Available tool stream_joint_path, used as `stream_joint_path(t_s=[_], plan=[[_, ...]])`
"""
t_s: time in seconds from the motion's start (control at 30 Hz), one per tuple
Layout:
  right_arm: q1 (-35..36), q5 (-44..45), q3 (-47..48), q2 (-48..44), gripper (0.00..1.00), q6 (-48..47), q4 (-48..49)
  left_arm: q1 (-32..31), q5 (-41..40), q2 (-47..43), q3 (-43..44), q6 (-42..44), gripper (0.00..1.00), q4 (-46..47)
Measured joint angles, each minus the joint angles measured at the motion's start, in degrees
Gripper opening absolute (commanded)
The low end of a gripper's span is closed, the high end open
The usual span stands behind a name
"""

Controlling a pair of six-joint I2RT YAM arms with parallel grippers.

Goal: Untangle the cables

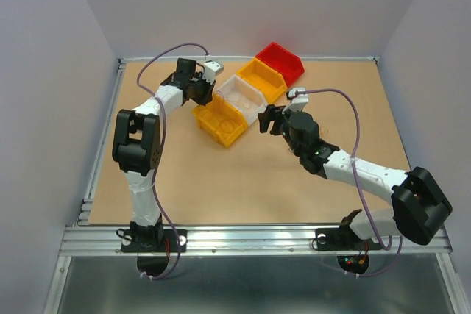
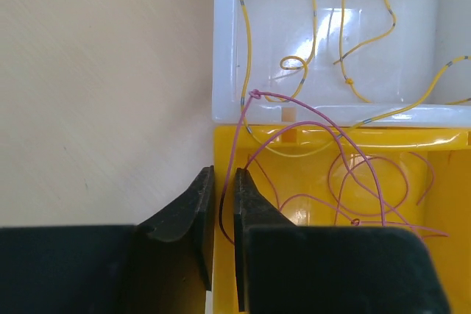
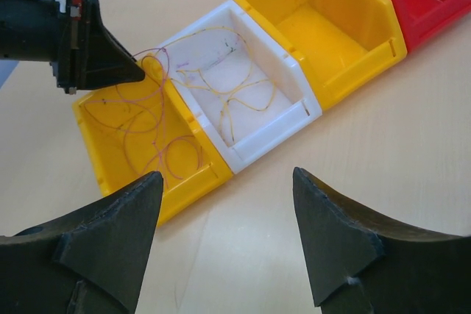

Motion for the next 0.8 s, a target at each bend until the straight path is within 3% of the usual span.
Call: stream_joint_path(t_s=[0.2, 0.8], plan=[[-0.07, -0.42, -0.15, -0.04, 0.75, 0.00, 0.04, 0.00, -0.68, -5.60, -5.66, 0.42, 0.09, 0.72], [-0.31, -1.95, -0.15, -0.04, 0.75, 0.02, 0.07, -1.25, -3.15, -5.81, -6.32, 2.49, 0.41, 1.44]])
